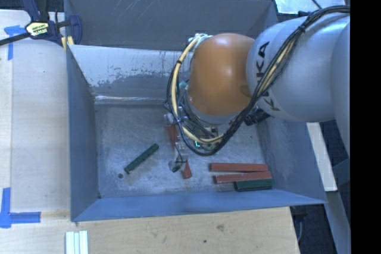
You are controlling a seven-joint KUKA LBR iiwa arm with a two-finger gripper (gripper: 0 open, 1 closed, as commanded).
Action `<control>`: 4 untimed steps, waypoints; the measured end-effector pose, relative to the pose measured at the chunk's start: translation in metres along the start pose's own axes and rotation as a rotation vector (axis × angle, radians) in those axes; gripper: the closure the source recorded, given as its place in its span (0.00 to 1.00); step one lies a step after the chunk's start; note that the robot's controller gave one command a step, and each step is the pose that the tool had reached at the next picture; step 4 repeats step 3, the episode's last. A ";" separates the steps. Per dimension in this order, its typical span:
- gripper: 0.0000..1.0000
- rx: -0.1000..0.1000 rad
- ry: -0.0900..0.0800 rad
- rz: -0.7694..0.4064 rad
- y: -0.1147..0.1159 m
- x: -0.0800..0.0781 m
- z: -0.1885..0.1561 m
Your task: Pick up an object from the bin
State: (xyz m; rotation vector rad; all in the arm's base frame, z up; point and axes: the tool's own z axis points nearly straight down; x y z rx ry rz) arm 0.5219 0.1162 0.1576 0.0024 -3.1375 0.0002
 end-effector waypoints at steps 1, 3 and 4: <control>0.00 0.000 0.000 -0.121 0.050 -0.007 0.091; 1.00 -0.002 -0.016 -0.150 0.050 -0.010 -0.067; 1.00 -0.002 -0.016 -0.150 0.050 -0.010 -0.067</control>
Offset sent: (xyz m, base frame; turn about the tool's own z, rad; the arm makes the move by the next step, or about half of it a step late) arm 0.0079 0.0485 -0.0876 -0.1175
